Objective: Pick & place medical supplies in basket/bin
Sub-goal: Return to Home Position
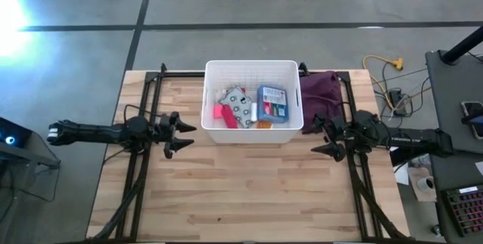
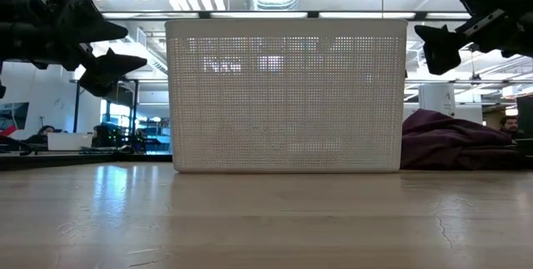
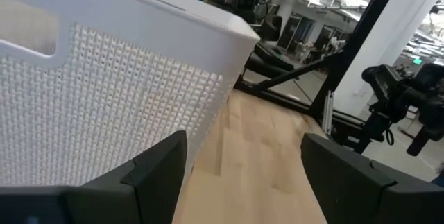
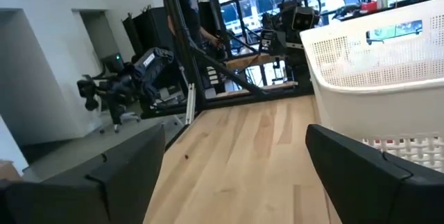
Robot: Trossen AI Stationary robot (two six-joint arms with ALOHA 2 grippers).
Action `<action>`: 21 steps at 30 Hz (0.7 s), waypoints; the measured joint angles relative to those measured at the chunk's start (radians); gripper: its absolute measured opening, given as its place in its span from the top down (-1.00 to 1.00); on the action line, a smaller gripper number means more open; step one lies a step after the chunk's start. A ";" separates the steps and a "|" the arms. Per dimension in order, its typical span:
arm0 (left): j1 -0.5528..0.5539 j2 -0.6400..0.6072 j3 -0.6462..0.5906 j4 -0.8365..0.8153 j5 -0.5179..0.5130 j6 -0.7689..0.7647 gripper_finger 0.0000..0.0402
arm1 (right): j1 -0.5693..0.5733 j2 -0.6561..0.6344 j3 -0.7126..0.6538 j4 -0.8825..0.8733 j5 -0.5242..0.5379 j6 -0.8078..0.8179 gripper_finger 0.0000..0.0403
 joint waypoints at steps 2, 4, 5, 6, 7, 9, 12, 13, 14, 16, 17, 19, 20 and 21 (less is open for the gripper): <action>0.000 0.007 0.000 0.000 0.000 0.000 -0.31 | 0.000 0.000 0.000 0.000 0.000 0.002 -0.67; 0.000 0.016 0.000 0.000 0.000 0.000 -0.31 | 0.000 -0.001 0.000 0.000 0.000 0.000 -0.67; 0.000 0.020 0.000 0.000 0.000 0.000 -0.31 | 0.000 -0.007 0.000 -0.002 0.000 0.000 -0.67; 0.000 0.024 0.000 0.000 0.000 0.000 -0.31 | 0.000 -0.019 0.000 -0.003 0.001 0.000 -0.68; 0.000 0.028 0.000 0.000 0.000 0.000 -0.31 | 0.001 -0.030 0.000 -0.002 0.001 0.002 -0.68; 0.000 0.036 0.000 0.000 0.000 0.000 -0.31 | 0.017 -0.048 0.000 0.003 0.009 0.002 -0.69; 0.000 0.047 -0.001 0.000 0.000 0.000 -0.31 | 0.047 -0.093 0.000 -0.004 0.009 0.002 -0.71; 0.000 0.050 -0.001 0.000 0.000 0.000 -0.31 | 0.057 -0.110 0.000 -0.003 0.009 0.003 -0.71; 0.000 0.051 -0.001 0.000 0.000 0.000 -0.31 | 0.064 -0.128 0.000 0.000 0.009 0.002 -0.71; 0.000 0.051 -0.001 0.000 0.000 0.000 -0.31 | 0.066 -0.158 0.000 -0.003 0.008 0.000 -0.71; 0.000 0.051 -0.001 0.000 0.000 0.000 -0.31 | 0.066 -0.170 0.000 -0.003 0.009 0.000 -0.71; 0.000 0.051 -0.001 0.000 0.000 0.000 -0.31 | 0.066 -0.192 0.000 -0.002 0.009 0.000 -0.72; 0.000 0.050 -0.001 0.000 0.000 0.000 -0.31 | 0.066 -0.197 0.000 -0.001 0.009 0.001 -0.72; 0.000 0.050 -0.001 0.000 0.000 0.000 -0.31 | 0.066 -0.200 0.000 -0.001 0.009 0.001 -0.71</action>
